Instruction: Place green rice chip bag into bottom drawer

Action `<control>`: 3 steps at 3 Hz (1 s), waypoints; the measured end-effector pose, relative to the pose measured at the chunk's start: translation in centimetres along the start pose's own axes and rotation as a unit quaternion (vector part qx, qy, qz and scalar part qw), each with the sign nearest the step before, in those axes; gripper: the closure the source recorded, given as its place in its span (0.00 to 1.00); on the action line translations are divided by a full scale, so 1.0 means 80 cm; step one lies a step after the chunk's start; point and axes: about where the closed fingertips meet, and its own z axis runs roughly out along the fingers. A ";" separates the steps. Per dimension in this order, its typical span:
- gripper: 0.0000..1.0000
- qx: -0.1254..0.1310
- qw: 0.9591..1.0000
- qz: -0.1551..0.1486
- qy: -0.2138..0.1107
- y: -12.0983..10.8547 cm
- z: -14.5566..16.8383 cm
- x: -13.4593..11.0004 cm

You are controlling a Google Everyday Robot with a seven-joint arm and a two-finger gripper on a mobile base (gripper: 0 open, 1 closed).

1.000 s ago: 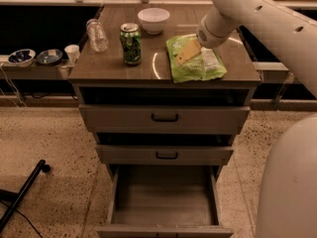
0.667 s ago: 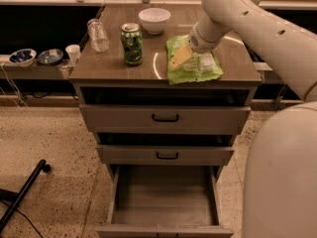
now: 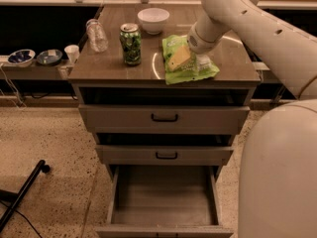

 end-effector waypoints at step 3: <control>1.00 -0.016 0.983 -0.104 -0.151 0.070 -0.153 0.018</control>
Offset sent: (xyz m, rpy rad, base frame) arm -0.2292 -0.0771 0.1778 -0.0110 -0.6429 0.5462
